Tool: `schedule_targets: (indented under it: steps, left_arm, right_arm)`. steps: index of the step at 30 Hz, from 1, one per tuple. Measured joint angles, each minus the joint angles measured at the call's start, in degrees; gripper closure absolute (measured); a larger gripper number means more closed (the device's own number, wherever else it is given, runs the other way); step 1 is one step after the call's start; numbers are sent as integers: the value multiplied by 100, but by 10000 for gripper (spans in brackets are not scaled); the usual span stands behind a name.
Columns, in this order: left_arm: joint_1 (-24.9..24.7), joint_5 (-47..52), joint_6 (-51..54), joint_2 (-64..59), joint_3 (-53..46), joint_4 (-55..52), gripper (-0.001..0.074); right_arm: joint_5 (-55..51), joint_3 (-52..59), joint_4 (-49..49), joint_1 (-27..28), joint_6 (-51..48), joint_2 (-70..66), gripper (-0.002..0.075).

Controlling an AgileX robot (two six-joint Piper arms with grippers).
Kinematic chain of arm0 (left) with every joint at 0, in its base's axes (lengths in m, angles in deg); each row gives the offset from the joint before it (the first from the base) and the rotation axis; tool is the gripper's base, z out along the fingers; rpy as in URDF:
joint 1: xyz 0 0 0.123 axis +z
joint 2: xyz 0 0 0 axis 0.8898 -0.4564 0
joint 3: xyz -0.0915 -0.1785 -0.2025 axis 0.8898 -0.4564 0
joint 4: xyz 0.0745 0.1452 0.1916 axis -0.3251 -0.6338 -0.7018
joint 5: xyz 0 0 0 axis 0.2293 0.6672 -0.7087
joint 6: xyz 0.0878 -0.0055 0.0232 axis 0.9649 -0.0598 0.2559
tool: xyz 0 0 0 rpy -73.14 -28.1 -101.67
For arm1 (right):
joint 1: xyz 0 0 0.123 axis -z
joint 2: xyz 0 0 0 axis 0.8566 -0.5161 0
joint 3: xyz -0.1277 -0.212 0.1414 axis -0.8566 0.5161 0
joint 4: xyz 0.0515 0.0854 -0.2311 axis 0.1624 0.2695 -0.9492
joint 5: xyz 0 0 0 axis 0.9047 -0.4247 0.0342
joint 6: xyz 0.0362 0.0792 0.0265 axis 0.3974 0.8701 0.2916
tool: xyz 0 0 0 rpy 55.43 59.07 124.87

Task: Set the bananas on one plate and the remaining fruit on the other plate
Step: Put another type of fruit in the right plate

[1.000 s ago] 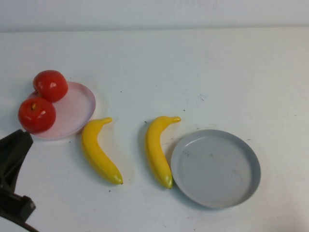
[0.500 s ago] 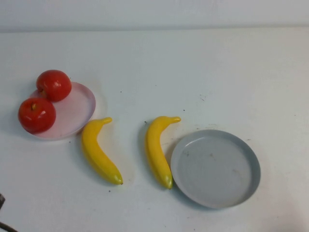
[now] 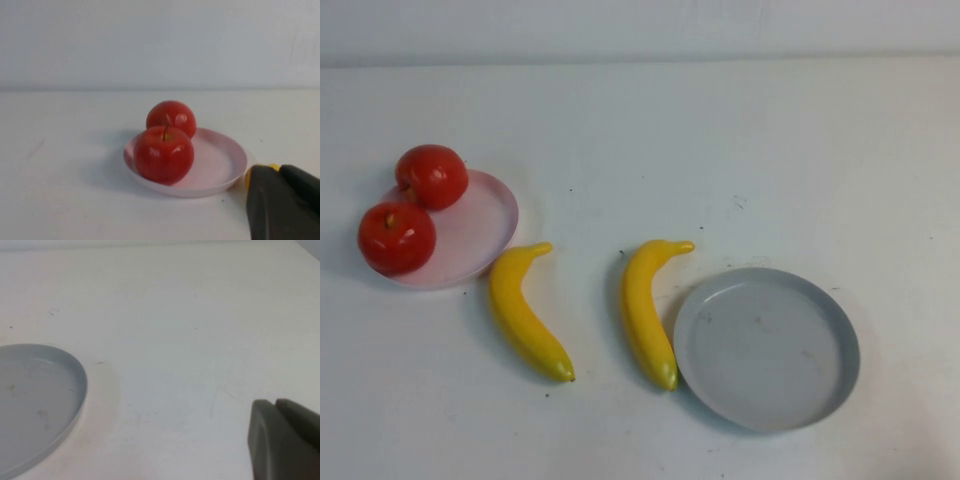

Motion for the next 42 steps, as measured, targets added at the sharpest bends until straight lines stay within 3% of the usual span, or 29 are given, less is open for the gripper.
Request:
schedule_targets:
  steps: [15,42]
  left_arm:
    - [205,1468,150,24,-237,221,735]
    - [205,1494,150,26,-237,233,735]
  right_arm:
    - [0,0,0,0,0,0,744]
    - [0,0,0,0,0,0,744]
